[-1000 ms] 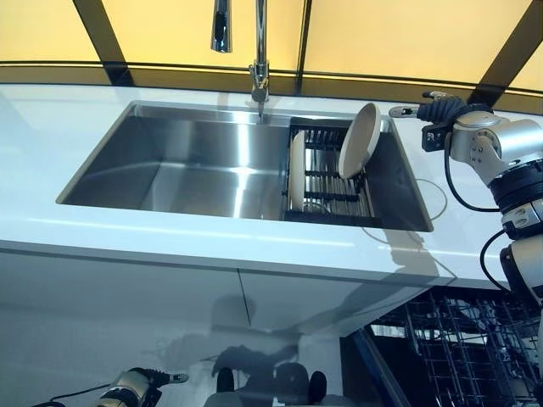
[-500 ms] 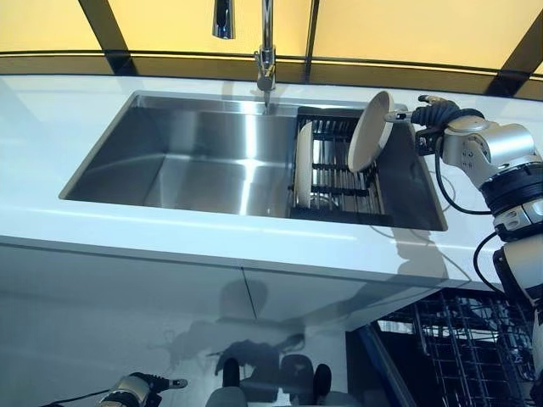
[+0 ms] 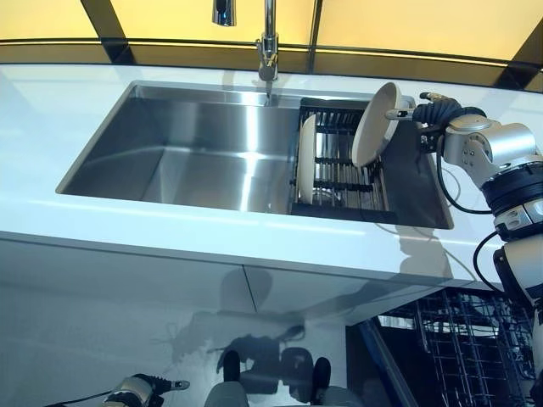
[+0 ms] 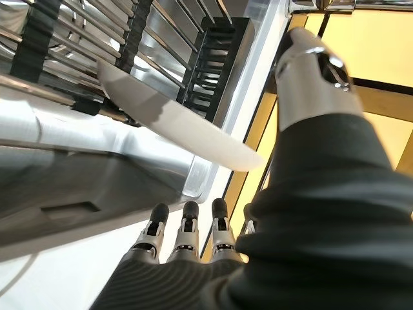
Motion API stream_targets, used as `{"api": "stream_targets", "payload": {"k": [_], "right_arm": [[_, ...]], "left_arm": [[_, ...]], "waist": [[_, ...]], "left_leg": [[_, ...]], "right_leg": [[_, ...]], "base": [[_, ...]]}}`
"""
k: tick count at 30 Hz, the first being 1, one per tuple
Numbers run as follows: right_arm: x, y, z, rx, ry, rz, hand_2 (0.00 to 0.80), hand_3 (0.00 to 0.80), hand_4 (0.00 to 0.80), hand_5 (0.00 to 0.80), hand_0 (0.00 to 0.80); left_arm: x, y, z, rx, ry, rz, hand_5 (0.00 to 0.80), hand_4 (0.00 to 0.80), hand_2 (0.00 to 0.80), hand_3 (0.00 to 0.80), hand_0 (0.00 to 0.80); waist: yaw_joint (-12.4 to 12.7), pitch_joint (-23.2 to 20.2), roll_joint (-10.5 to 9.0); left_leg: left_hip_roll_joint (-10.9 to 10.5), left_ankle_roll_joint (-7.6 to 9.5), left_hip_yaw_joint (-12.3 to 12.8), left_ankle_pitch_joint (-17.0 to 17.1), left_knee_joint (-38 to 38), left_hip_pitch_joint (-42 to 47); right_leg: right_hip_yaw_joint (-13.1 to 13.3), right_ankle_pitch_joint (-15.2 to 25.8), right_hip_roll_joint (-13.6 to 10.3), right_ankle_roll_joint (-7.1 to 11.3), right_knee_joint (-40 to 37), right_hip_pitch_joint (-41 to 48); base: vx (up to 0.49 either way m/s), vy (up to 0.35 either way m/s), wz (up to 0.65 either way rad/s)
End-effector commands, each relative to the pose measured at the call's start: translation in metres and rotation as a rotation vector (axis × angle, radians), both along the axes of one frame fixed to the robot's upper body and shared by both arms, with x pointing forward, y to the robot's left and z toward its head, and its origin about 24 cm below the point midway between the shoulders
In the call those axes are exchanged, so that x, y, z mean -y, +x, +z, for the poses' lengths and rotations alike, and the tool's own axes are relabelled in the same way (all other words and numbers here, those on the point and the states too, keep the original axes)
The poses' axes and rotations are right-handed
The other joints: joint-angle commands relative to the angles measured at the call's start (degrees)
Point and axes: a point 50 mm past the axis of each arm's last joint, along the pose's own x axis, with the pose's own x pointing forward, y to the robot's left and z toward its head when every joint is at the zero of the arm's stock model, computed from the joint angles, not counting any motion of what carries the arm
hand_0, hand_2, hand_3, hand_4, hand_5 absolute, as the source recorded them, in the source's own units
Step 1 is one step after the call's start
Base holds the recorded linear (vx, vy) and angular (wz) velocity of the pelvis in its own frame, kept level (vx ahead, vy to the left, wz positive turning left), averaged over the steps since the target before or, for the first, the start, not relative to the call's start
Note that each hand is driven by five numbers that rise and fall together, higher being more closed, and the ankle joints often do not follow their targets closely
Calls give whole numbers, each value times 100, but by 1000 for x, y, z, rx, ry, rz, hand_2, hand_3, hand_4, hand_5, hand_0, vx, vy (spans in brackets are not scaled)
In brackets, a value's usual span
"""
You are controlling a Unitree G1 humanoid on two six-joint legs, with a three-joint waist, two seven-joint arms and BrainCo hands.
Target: Take plates into dishwasher
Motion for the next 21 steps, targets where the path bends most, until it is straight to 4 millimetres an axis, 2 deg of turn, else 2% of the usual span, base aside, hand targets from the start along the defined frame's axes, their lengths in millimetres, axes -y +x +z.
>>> {"api": "stream_targets", "payload": {"k": [1,10,21], "right_arm": [[2,-4,46,175,-76,-13,0,0,0,0,0],[-2,-3,48,187,-90,-9,0,0,0,0,0],[0,-2,42,166,-87,-22,0,0,0,0,0]], "left_arm": [[-21,11,12,4,81,11,0,0,0,0,0],[-18,15,12,12,73,10,0,0,0,0,0],[-17,18,13,20,73,12,0,0,0,0,0]], "waist": [[221,46,-395],[255,134,-393],[269,237,-387]], "left_leg": [[13,-110,138,-178,-13,73],[-12,-98,96,-161,-13,8],[-27,-82,84,-153,-13,-49]], "right_leg": [[147,-239,-414,451,16,190],[112,-219,-425,445,16,149],[99,-190,-445,445,16,92]], "base": [[0,0,0],[-18,12,2],[4,4,2]]}}
